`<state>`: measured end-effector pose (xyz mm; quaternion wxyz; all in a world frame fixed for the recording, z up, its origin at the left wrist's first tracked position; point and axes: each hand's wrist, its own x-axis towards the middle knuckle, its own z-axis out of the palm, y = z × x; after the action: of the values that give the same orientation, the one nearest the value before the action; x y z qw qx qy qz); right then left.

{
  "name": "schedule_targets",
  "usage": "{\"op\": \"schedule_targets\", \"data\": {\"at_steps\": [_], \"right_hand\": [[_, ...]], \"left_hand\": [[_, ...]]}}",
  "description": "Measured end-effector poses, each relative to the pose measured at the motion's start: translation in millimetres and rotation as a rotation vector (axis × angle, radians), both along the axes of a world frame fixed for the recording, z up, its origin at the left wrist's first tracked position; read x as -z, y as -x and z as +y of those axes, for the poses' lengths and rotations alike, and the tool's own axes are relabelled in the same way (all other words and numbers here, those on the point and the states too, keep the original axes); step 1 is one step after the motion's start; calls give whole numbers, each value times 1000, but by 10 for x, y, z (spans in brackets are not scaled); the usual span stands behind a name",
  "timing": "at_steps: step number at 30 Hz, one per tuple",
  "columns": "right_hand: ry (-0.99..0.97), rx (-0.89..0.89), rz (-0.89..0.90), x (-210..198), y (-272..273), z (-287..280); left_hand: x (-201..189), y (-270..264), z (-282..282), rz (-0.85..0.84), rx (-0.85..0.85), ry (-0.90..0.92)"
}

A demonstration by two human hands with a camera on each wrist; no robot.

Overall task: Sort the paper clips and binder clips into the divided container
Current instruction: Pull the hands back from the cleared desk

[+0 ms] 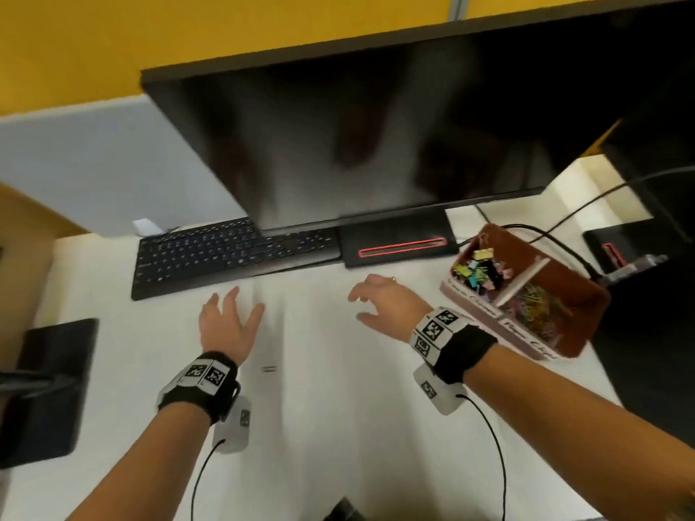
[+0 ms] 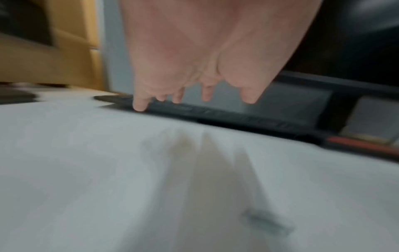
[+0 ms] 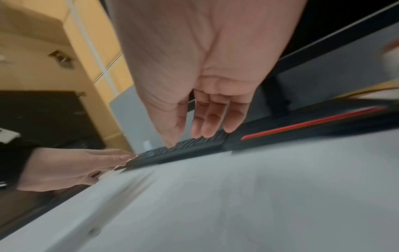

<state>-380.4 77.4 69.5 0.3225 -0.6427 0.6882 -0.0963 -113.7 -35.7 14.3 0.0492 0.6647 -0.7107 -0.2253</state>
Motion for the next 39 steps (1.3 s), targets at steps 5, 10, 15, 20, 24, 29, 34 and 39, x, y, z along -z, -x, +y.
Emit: {"op": "schedule_targets", "data": {"at_steps": [5, 10, 15, 20, 24, 29, 34, 39], "right_hand": [[-104, -258, 59, 365, -936, -282], [-165, -301, 108, 635, -1517, -454], [-168, -208, 74, 743, -1696, -489], [-223, -131, 85, 744, -1768, -449], [-250, -125, 76, 707, -1758, -328], [-290, -45, -16, 572, -1375, -143], [-127, 147, 27, 230, -619, 146], [89, 399, 146, -129, 246, 639]], "left_hand": [[307, -759, 89, -295, -89, -258], [472, -862, 130, -309, -11, -302], [467, -911, 108, -274, 10, -356], [465, -916, 102, -268, 32, -380], [433, -902, 117, -274, 38, -371], [304, -813, 69, -340, 20, -420], [151, -328, -48, -335, 92, -405], [39, 672, 448, -153, 420, -335]]}}
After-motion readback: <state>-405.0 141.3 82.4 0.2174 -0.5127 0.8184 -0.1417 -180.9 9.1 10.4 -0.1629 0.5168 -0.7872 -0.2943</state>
